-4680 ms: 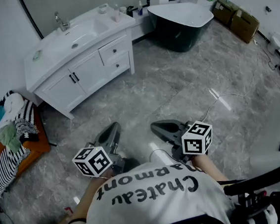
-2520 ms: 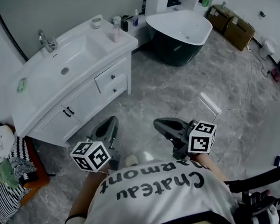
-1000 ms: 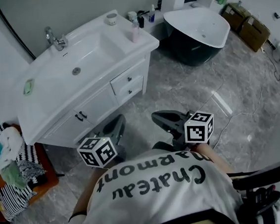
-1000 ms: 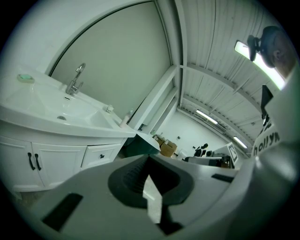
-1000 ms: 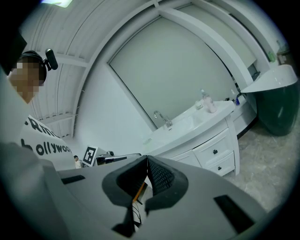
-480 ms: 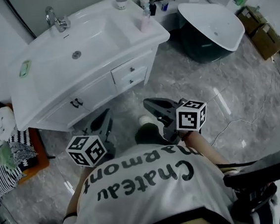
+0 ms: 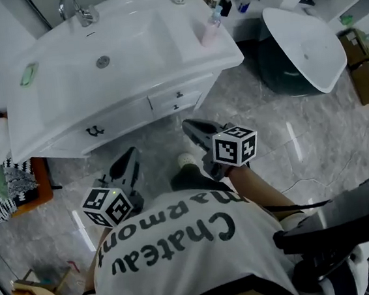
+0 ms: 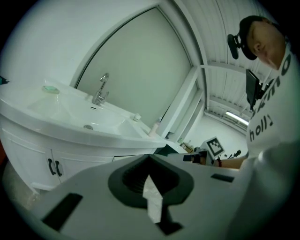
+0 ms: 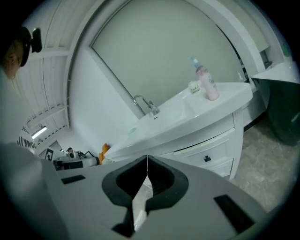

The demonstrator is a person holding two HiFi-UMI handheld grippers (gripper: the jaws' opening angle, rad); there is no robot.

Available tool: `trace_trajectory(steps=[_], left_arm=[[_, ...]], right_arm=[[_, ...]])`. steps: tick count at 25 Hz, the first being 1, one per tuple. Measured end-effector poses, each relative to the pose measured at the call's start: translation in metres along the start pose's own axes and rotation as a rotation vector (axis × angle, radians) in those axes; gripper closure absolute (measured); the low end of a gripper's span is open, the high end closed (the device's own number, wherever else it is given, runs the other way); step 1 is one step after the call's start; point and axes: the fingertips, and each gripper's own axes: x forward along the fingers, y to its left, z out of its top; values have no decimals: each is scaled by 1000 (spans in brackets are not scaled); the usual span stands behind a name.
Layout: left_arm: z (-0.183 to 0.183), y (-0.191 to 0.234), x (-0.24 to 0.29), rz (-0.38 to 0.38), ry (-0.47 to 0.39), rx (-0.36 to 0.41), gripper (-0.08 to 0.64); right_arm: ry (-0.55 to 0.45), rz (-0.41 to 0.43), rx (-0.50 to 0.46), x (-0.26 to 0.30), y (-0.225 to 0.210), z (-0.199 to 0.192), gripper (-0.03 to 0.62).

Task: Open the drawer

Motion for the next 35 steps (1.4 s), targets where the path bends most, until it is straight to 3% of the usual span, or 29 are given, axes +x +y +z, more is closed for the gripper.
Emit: trace_trajectory(steps=[6,11,18,24,25,27,35], left_arm=[[8,24,26,99,-28,-37,552],[3,39,43,229,-31,-98,552],[-1,51,42,368,-18,-149,552],[-11,59,47,429,5,-156,552],[-12,59,48,438,13,-154,552],[-13,59,47,456,23,-146,552],[-23,63,42,531,36,-183,552]], right_arm=[[117,-13,-10,44,-66,-7,580],[185,-22,-23,74,-125,-13,580],[281,-107,-92,116,-195,-42,580],[343,-170,-109,142,-231,-60,573],[349,-183,-109,146,-237,-61,555],[363,-212,-111,152,-249,-63,454],[436,-299,-198,182,-279,-70,399]])
